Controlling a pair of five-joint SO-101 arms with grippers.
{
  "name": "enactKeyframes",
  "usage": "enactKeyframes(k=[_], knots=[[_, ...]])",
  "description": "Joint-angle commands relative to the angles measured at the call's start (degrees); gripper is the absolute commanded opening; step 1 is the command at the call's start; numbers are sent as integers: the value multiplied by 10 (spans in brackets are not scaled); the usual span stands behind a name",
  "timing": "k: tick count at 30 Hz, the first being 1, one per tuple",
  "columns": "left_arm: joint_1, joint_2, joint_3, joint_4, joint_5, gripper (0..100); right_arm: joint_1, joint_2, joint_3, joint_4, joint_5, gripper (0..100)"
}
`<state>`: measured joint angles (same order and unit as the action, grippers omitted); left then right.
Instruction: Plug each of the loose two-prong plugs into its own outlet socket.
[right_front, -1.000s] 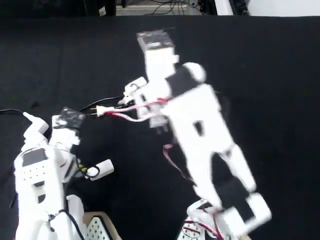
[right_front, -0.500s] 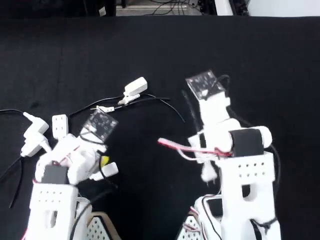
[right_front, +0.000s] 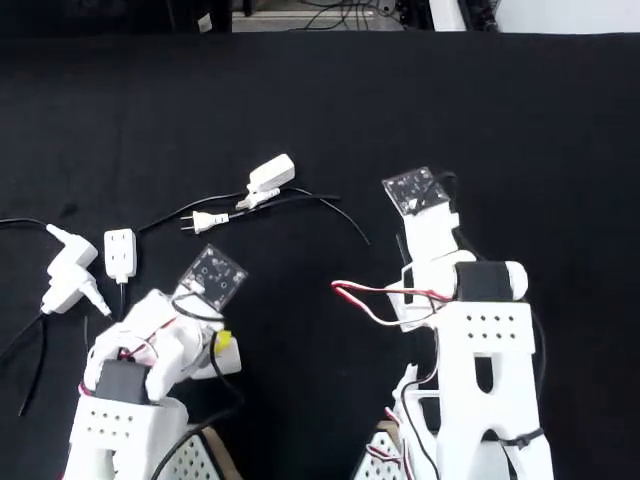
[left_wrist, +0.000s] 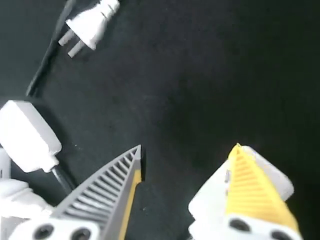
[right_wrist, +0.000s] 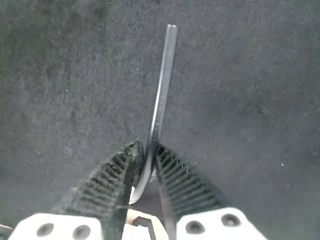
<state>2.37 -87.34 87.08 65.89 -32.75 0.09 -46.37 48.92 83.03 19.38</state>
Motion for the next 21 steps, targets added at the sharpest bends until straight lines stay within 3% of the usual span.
enactKeyframes(k=[1, 10, 15, 18, 21], knots=[[17, -2, -3, 44, -30, 267, -5, -13, -17, -16, 2, 11], [18, -2, -66, 47, -27, 267, -8, -14, -35, -48, 2, 11], [-9, 5, -66, -35, -34, 267, 10, -11, -61, -48, 5, 11], [-54, 12, -56, -76, -73, 267, 23, -11, -81, -45, 6, 11], [-76, 44, -85, -39, -117, 267, 39, -11, -113, -11, 19, 11]])
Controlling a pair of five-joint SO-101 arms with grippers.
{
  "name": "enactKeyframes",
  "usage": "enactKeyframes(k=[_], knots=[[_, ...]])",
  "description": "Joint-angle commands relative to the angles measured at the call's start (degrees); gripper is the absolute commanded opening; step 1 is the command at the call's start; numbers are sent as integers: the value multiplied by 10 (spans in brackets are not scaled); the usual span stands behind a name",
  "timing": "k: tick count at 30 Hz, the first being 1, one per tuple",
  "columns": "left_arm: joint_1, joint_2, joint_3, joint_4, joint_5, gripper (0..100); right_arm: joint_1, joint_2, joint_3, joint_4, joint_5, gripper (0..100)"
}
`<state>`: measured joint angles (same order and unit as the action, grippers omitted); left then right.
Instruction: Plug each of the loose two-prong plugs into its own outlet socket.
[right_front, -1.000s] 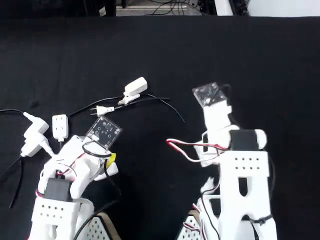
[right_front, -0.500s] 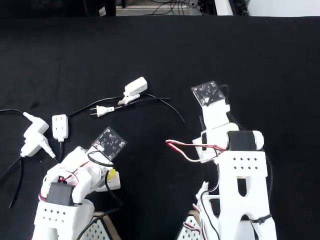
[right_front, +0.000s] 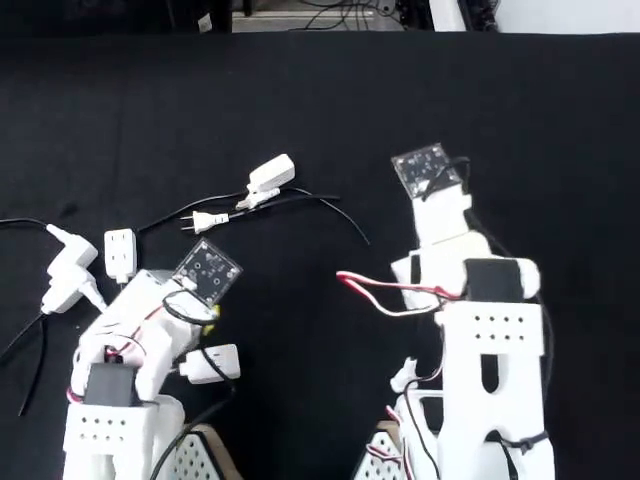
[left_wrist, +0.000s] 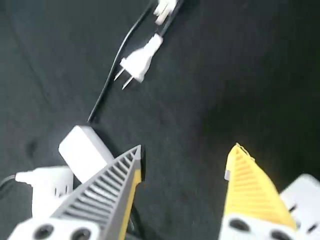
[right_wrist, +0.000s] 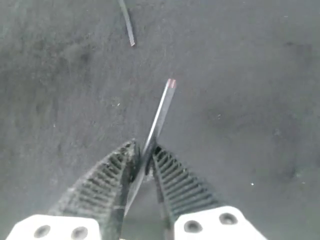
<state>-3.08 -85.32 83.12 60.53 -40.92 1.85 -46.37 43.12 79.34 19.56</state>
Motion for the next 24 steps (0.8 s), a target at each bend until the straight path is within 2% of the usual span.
enactKeyframes(k=[1, 4, 7, 10, 12, 15, 19, 24], knots=[[-22, 36, -72, 43, -44, 267, 25, -11, -72, 51, 33, 11], [-17, 81, -196, 113, -57, 267, 44, -11, -131, 127, 82, 14], [31, 185, -324, 166, -59, 267, 66, -10, -169, 180, 97, 100], [101, 356, -404, 254, -76, 267, 113, -10, -166, 185, 98, 204], [118, 469, -433, 289, -88, 267, 146, -10, -155, 173, 122, 211], [124, 587, -451, 330, -164, 260, 193, -10, -126, 161, 171, 211], [123, 610, -429, 330, -248, 206, 258, -10, -67, 120, 217, 211], [146, 556, -329, 236, -260, 226, 295, -10, 13, 47, 242, 211]])
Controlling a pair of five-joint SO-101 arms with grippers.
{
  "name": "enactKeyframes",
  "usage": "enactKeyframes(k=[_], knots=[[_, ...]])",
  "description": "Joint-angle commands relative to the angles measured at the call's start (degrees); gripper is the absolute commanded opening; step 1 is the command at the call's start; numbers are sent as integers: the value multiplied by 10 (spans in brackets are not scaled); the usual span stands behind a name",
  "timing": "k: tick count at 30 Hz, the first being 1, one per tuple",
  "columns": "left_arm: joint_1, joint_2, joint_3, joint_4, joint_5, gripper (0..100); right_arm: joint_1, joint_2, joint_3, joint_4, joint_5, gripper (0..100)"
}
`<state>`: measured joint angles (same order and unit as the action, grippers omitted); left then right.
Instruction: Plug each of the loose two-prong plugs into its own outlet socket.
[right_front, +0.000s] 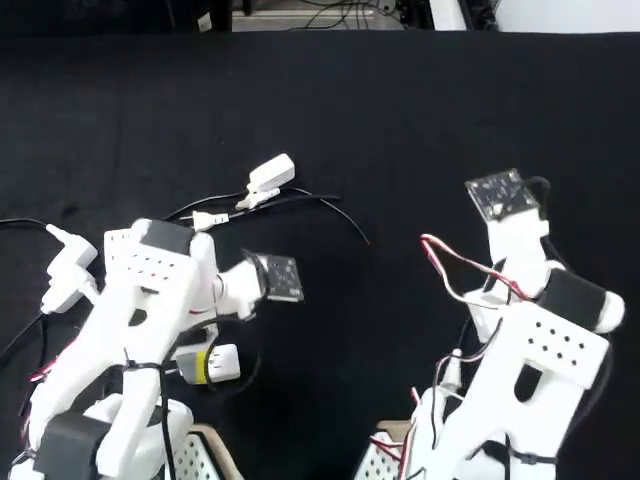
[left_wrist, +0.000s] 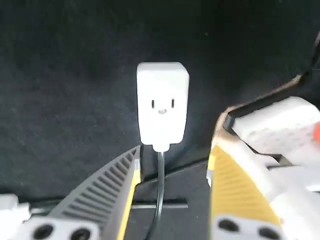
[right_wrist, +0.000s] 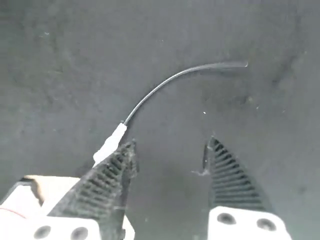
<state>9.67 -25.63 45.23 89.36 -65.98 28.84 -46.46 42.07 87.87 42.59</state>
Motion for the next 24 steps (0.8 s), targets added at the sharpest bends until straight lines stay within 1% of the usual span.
enactKeyframes(k=[1, 4, 6, 8, 12, 17, 20, 22, 24], knots=[[29, -57, 86, -78, -10, 229, 27, -9, 34, -49, 11, 211], [80, -113, 186, -147, 1, 232, 27, -9, 56, -69, 11, 211], [104, -156, 230, -188, 39, 232, 25, -9, 63, -75, 11, 211], [113, -193, 260, -227, 69, 232, 25, -9, 67, -80, 11, 211], [110, -226, 287, -273, 75, 232, 25, -9, 69, -82, 11, 211], [102, -183, 277, -281, 71, 232, 25, -9, 69, -80, 11, 211], [58, -137, 229, -281, 69, 232, 25, -9, 69, -78, 10, 211], [21, -102, 179, -275, 54, 232, 25, -9, 70, -78, 9, 211], [-2, -76, 122, -245, 49, 232, 25, -9, 70, -78, 9, 211]])
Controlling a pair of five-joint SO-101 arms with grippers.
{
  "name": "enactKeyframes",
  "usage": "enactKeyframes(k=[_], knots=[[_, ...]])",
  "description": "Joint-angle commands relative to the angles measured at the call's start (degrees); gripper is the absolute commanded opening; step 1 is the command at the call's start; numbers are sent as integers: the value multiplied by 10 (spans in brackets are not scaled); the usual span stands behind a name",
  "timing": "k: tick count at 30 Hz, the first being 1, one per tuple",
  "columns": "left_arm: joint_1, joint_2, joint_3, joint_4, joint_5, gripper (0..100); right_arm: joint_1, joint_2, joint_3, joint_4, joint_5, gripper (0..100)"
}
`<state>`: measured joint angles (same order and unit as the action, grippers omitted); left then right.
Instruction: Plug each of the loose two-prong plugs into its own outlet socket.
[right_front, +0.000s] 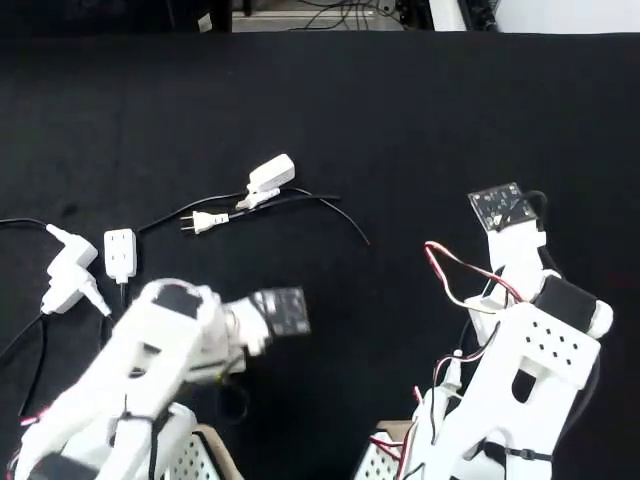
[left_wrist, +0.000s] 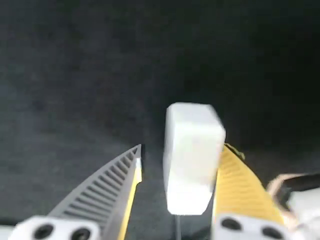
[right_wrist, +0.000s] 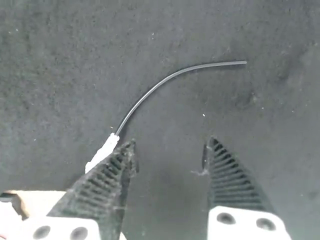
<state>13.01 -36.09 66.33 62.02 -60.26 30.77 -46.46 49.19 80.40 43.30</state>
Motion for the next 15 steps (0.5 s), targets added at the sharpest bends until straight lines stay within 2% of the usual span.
enactKeyframes(k=[1, 4, 11, 15], knots=[[-36, 41, -123, 52, -8, 232, 6, -9, -1, -4, 2, 211], [-36, 73, -204, 90, -9, 232, 6, -9, -1, -4, 2, 211], [-50, 170, -298, 50, -7, 232, 6, -9, -1, -3, 2, 211], [-52, 202, -361, 115, -5, 230, 6, -9, -6, -3, -4, 215]])
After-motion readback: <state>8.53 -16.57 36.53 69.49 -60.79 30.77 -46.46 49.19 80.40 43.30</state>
